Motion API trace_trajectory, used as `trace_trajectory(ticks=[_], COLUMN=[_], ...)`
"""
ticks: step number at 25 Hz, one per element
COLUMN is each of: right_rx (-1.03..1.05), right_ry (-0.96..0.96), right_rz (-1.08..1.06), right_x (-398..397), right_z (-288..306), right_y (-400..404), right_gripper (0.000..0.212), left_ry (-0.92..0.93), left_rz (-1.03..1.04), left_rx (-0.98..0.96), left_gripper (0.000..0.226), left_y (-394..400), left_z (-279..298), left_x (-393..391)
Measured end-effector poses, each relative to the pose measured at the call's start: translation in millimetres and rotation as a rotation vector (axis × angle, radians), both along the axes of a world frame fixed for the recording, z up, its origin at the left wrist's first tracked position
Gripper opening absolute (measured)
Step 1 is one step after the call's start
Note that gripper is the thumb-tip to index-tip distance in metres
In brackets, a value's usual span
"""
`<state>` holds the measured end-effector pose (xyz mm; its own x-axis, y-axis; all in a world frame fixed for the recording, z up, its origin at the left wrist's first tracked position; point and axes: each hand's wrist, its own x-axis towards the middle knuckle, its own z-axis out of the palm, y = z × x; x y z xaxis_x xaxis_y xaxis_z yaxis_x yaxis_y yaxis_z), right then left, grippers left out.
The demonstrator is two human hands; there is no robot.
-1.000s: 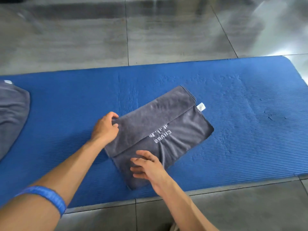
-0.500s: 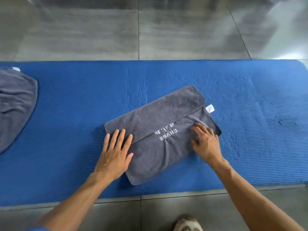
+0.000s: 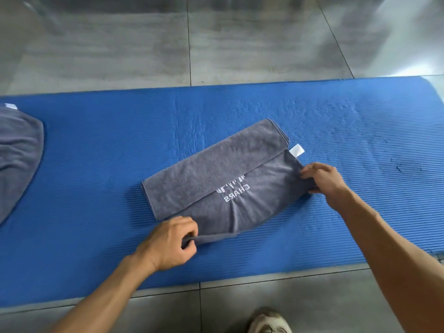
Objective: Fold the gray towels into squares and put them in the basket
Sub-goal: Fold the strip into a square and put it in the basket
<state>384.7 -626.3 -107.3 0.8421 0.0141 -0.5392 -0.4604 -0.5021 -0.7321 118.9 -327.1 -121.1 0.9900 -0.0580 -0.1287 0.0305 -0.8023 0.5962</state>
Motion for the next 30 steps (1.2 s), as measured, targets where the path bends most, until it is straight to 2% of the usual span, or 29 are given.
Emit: trace_trajectory(ticks=[3,5,7,10,13,16,18,20,22,23,26,28,30], right_rx=[0.366,0.508,0.573,0.575,0.530,0.405,0.161,-0.161,-0.358,-0.386,-0.231,-0.074,0.118], right_ry=[0.120,0.173,0.203,0.225,0.204,0.023,-0.228,-0.392,-0.303,-0.219,-0.067,0.006,0.031], right_rz=[-0.158,-0.175,-0.155,-0.137,-0.129,-0.083,-0.003,0.129,0.202,0.212,0.145,0.078,-0.019], right_x=[20,37,49,61,67,65,61,59,61,63,67,70,71], right_z=[21,29,32,26,15,6,0,-7,-11,-11,-4,4,9], right_y=[11,27,53,92,111,119,118,111,102,99,91,93,97], right_gripper=[0.014,0.018,0.021,0.024,0.039,0.046,0.046,0.051,0.059,0.058,0.036,0.023,0.028], left_ry=[0.056,0.067,0.100,0.128,0.148,0.167,0.135,0.123,0.203,0.275,0.453,0.521,0.549], left_rz=[0.369,0.606,0.793,0.927,0.957,0.956,0.839,0.714,0.708,0.721,0.703,0.705,0.727], left_rx=[-0.270,-0.382,-0.394,-0.344,-0.304,-0.192,-0.023,0.008,-0.060,-0.087,-0.142,-0.181,-0.242], left_gripper=[0.019,0.017,0.007,0.020,0.021,0.011,0.019,0.035,0.043,0.041,0.014,0.008,0.007], left_y=[30,57,79,96,104,105,102,99,97,96,95,95,95], left_z=[16,19,18,8,-3,-10,-14,-16,-12,-8,3,11,19], left_x=[15,24,32,44,54,59,60,61,65,67,75,81,85])
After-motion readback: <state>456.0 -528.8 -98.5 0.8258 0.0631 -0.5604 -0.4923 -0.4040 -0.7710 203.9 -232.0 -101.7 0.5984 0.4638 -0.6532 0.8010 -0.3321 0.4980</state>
